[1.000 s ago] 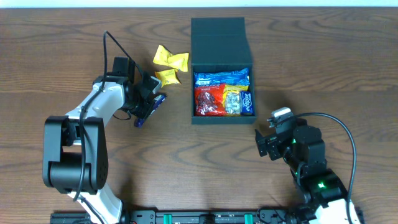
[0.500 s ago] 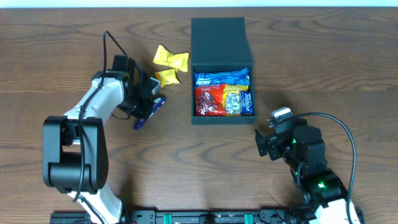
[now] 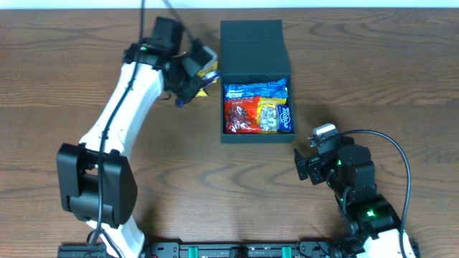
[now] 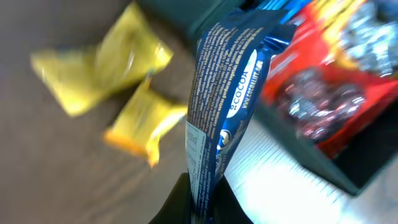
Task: Pack container
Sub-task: 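Lift the dark blue bar and carry it over the box's left side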
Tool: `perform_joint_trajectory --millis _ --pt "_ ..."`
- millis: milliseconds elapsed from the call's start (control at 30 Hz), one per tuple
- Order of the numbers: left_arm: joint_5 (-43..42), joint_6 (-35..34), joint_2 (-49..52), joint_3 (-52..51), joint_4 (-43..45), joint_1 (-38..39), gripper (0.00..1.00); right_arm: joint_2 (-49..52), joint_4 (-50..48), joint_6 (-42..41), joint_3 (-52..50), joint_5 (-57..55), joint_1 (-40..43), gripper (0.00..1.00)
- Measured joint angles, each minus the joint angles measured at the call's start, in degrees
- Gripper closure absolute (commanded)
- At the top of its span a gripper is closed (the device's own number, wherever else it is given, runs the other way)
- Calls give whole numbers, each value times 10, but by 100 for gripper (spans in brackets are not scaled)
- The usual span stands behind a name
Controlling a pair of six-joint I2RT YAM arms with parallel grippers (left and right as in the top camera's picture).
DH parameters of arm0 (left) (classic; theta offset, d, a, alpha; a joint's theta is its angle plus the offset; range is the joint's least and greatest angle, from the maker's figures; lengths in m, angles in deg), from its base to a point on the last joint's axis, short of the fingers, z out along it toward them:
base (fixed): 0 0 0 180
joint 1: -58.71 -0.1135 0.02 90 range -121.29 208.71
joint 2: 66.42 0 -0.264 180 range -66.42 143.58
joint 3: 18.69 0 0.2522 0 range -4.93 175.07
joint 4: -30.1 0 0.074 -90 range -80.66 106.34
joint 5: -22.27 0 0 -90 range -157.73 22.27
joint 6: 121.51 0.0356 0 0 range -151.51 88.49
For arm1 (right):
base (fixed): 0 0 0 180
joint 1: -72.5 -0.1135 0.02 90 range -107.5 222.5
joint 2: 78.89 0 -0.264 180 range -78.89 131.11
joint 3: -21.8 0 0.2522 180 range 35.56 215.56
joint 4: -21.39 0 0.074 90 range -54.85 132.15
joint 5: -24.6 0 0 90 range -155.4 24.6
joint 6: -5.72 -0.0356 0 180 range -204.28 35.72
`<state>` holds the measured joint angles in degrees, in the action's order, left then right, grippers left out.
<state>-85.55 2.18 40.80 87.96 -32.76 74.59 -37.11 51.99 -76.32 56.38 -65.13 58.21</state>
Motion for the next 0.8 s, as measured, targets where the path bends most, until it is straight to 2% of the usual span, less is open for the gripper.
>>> perform_joint_trajectory --millis 133,200,367,633,800 --pt "-7 28 -1 29 9 35 94 0 0 0 0 0 0 1" --pt "-42 46 -1 44 26 41 94 0 0 0 0 0 0 1" --pt "-106 92 -1 62 33 41 94 0 0 0 0 0 0 1" --pt "-136 177 -1 62 32 41 94 0 0 0 0 0 0 1" --pt "-158 207 -1 62 29 41 94 0 0 0 0 0 0 1"
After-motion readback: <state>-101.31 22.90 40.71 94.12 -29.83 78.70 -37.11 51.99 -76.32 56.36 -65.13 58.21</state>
